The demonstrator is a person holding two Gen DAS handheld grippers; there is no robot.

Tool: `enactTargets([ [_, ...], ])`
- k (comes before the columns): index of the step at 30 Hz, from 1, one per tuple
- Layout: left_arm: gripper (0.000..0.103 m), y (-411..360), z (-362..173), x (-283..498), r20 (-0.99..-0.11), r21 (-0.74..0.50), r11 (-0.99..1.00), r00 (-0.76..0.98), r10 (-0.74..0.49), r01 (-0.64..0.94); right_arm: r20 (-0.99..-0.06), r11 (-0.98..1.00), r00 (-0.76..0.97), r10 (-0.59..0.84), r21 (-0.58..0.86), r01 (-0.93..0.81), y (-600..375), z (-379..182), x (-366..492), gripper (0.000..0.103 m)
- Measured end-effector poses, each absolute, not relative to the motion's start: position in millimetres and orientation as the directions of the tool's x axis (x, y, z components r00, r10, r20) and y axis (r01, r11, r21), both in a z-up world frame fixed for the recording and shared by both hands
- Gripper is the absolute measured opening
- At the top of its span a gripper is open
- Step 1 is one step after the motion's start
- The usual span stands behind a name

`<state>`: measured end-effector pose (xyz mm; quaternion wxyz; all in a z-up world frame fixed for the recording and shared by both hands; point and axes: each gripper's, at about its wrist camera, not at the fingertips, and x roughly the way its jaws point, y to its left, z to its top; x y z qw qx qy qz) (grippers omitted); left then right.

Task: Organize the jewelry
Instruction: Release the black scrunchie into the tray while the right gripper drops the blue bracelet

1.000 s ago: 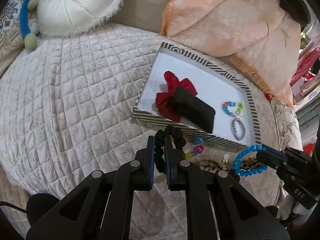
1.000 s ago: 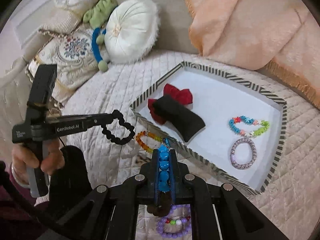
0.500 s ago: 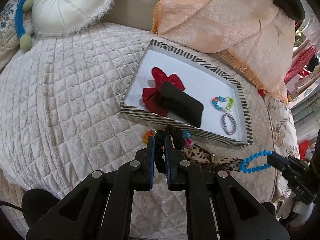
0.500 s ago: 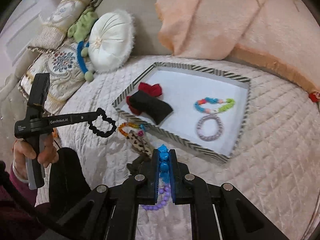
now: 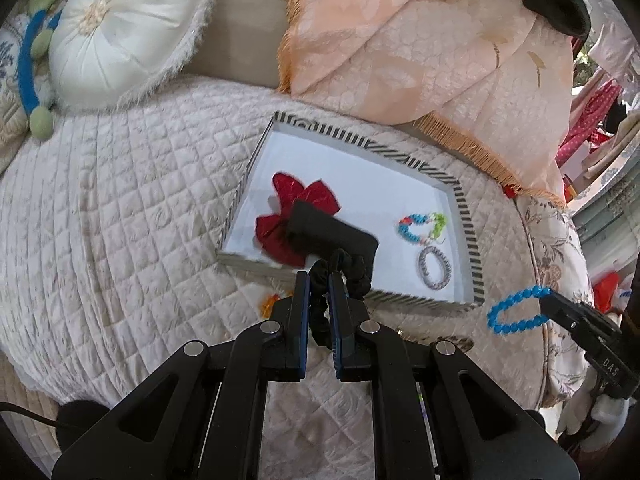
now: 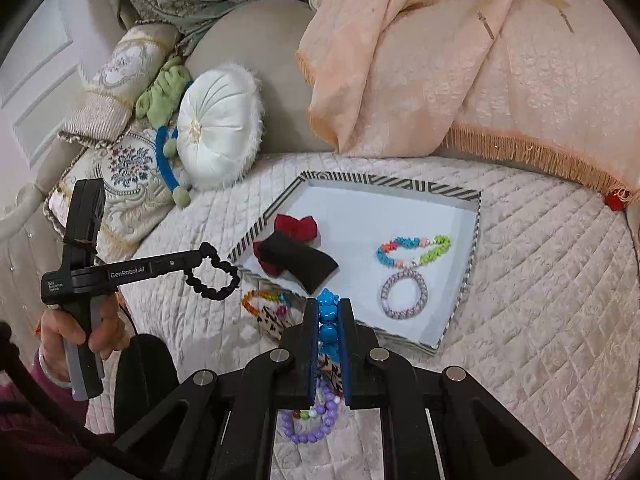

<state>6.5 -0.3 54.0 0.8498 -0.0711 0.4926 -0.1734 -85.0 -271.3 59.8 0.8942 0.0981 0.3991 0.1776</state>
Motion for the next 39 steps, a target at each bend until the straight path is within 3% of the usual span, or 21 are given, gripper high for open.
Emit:
enactTargets([
  [19,0.008,-51,67,50,-0.808,-0.196,0.938,0.495,-0.32,0.287,-0.676,0.909,0.61,0.414,0.346,-0.233,-265,50,-50,0.008],
  [39,0.008,-102,30,127,-0.831,-0.234,0.928,0.436,-0.346,0.292,-0.723,0.886,0.514,0.461,0.402,-0.23,-237,-3,6,0.008],
])
